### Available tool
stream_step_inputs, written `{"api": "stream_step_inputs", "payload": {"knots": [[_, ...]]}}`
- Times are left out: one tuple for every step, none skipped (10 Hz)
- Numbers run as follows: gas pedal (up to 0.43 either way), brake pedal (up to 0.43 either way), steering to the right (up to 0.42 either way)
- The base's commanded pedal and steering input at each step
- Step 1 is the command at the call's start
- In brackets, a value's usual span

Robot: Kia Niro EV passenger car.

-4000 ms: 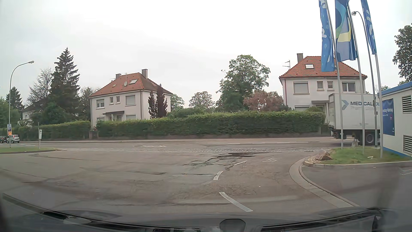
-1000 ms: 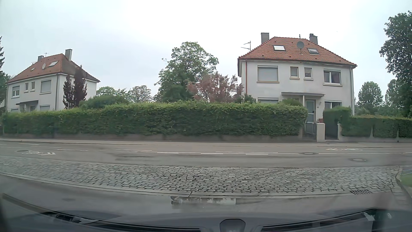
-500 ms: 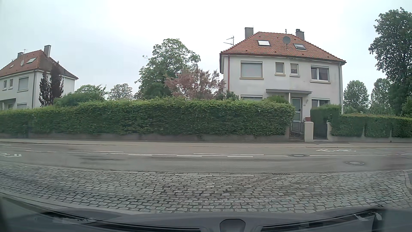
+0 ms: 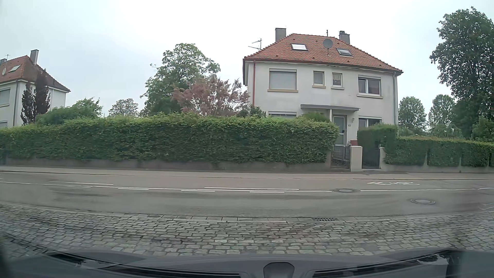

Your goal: Follow the waypoints while adhering to traffic rules and regulations

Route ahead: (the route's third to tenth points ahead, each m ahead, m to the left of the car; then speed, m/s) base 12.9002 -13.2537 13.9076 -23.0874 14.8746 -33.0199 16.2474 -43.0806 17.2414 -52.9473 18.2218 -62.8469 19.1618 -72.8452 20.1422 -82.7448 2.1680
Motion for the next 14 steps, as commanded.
{"api": "stream_step_inputs", "payload": {"knots": [[0.000,0.207,0.228],[0.000,0.128,0.227],[0.000,0.037,0.227],[0.000,0.000,0.229],[0.000,0.000,0.232],[0.000,0.000,0.235],[0.000,0.000,0.241],[0.000,0.000,0.251],[0.000,0.000,0.261],[0.000,0.000,0.279],[0.028,0.000,0.301],[0.047,0.000,0.327],[0.079,0.000,0.345],[0.079,0.000,0.371]]}}
